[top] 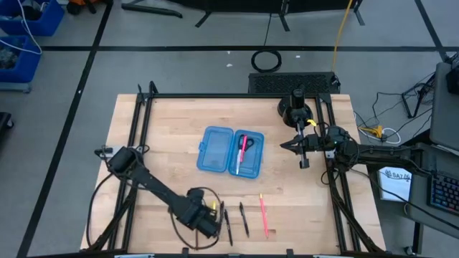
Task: Pick & place school supplies into a supply box
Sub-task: Put the brown pencil into the supply box, then put the pink pencil into the supply box
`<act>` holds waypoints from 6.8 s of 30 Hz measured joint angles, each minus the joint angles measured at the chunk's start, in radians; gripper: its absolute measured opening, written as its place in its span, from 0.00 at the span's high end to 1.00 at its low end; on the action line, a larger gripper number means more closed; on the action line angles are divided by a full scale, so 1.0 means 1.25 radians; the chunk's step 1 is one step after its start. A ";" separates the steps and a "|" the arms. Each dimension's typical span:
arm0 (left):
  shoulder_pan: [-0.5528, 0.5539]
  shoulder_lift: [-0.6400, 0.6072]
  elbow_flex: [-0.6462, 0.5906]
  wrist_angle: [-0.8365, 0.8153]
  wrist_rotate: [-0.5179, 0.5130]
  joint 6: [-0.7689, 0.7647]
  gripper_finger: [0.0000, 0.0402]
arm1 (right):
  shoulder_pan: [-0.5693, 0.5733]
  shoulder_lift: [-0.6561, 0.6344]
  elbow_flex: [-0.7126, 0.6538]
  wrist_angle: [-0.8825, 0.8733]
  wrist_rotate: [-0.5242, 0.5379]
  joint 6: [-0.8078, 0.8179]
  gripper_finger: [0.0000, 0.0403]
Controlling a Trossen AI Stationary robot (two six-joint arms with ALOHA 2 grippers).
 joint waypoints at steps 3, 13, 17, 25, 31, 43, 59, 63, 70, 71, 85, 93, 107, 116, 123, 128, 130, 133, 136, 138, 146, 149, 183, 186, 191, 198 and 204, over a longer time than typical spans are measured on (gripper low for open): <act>-0.021 -0.001 -0.027 0.017 0.005 -0.063 0.28 | 0.000 0.000 0.000 0.000 0.000 0.004 1.00; -0.009 -0.054 -0.158 0.159 -0.054 -0.080 0.39 | 0.000 0.000 0.000 -0.025 0.000 0.040 1.00; 0.006 -0.071 -0.201 0.189 0.005 -0.064 0.39 | 0.000 0.000 0.000 -0.030 -0.002 0.053 1.00; 0.043 -0.094 -0.258 0.247 0.032 0.001 0.39 | 0.000 0.000 0.000 -0.029 -0.002 0.054 1.00; 0.075 -0.092 -0.270 0.251 0.046 0.072 0.39 | 0.000 0.000 0.000 -0.030 -0.001 0.054 1.00; 0.102 -0.091 -0.289 0.284 0.000 0.128 0.39 | 0.000 0.000 0.000 -0.029 -0.001 0.060 1.00; 0.061 -0.095 -0.313 0.328 -0.018 0.059 0.40 | 0.000 0.000 0.000 -0.029 -0.002 0.081 1.00; 0.066 -0.095 -0.314 0.327 0.005 0.081 0.46 | 0.000 0.000 0.000 -0.029 -0.002 0.081 1.00; 0.069 -0.095 -0.315 0.325 0.015 0.097 0.66 | 0.000 0.000 0.000 -0.030 -0.001 0.081 1.00; 0.069 -0.095 -0.315 0.326 0.015 0.102 0.69 | 0.000 0.000 0.000 -0.030 -0.001 0.081 1.00; 0.064 -0.095 -0.315 0.335 0.007 0.130 0.96 | 0.000 0.000 0.000 -0.030 -0.001 0.081 1.00; 0.066 -0.103 -0.267 0.273 -0.038 0.165 0.97 | 0.000 0.000 0.000 -0.030 0.000 0.081 1.00; 0.100 -0.221 -0.238 0.246 -0.245 0.303 0.98 | 0.000 0.000 0.000 -0.030 0.000 0.097 1.00; 0.206 -0.364 -0.237 0.295 -0.291 0.533 0.98 | 0.000 0.000 0.000 -0.025 0.000 0.112 1.00; 0.402 -0.388 -0.235 0.474 -0.174 0.818 0.96 | 0.000 0.001 0.000 -0.023 0.000 0.123 1.00; 0.547 -0.351 -0.235 0.613 -0.062 0.974 0.97 | 0.000 0.001 0.000 -0.026 0.000 0.124 1.00; 0.600 -0.335 -0.235 0.677 -0.034 1.013 0.98 | 0.000 0.001 0.000 -0.030 -0.001 0.124 1.00; 0.662 -0.293 -0.230 0.742 0.027 1.052 0.98 | 0.000 0.003 0.000 -0.030 -0.001 0.127 1.00; 0.692 -0.222 -0.190 0.724 0.053 1.068 0.97 | 0.000 0.006 0.000 -0.029 0.000 0.125 1.00; 0.697 -0.170 -0.146 0.720 0.070 1.072 0.97 | 0.000 0.006 0.000 -0.029 0.000 0.125 1.00; 0.686 0.029 0.069 0.569 0.076 1.086 0.96 | 0.000 0.006 0.000 -0.031 0.000 0.128 1.00; 0.695 0.065 0.116 0.532 0.047 1.081 0.95 | 0.000 0.006 0.000 -0.033 -0.001 0.128 1.00; 0.686 0.104 0.125 0.444 -0.042 1.035 0.65 | 0.000 0.006 0.000 -0.054 -0.005 0.138 1.00; 0.686 0.104 0.125 0.449 -0.042 1.038 0.63 | 0.000 0.006 0.000 -0.054 -0.005 0.138 1.00; 0.687 0.101 0.125 0.446 -0.053 1.050 0.63 | 0.000 0.006 0.000 -0.057 -0.005 0.138 1.00; 0.688 0.080 0.171 0.369 -0.041 1.102 0.63 | 0.000 0.006 0.000 -0.068 0.000 0.140 1.00; 0.646 0.050 0.347 0.134 0.006 1.319 0.63 | 0.000 0.006 0.000 -0.070 -0.002 0.139 1.00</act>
